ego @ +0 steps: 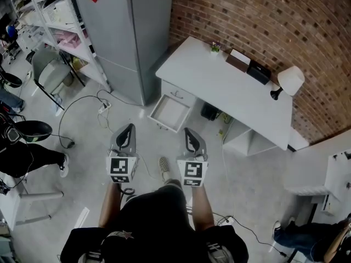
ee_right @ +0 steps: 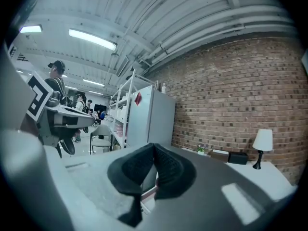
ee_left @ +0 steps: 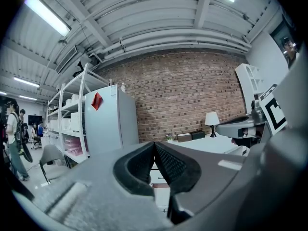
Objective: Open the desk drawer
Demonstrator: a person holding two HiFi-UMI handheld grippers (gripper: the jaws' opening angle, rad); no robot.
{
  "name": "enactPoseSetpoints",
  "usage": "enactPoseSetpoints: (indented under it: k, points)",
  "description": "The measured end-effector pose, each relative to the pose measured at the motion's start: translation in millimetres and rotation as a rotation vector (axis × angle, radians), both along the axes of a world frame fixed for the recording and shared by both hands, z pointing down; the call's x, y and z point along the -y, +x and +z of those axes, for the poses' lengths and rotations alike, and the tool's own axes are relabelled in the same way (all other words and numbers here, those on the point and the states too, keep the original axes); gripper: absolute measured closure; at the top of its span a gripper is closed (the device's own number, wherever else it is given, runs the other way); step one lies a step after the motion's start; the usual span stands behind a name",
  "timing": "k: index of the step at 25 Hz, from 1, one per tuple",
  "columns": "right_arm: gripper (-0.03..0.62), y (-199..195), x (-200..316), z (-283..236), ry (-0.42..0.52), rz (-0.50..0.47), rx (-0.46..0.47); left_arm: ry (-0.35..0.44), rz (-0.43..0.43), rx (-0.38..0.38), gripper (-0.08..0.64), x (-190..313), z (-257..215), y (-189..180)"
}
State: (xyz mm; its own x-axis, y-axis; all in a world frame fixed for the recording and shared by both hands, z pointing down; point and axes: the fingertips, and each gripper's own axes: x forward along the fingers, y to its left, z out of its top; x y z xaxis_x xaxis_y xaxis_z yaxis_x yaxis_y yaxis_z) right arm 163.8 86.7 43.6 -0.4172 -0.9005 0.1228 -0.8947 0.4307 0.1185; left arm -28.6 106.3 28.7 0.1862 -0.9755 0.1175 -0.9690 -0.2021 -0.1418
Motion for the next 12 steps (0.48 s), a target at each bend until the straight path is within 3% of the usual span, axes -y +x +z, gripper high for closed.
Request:
enactPoseSetpoints:
  k: [12]
  points:
    - [0.586,3.6,0.8,-3.9,0.013,0.013,-0.003,0.017,0.007,-0.005,0.549,-1.4,-4.0,-0.1]
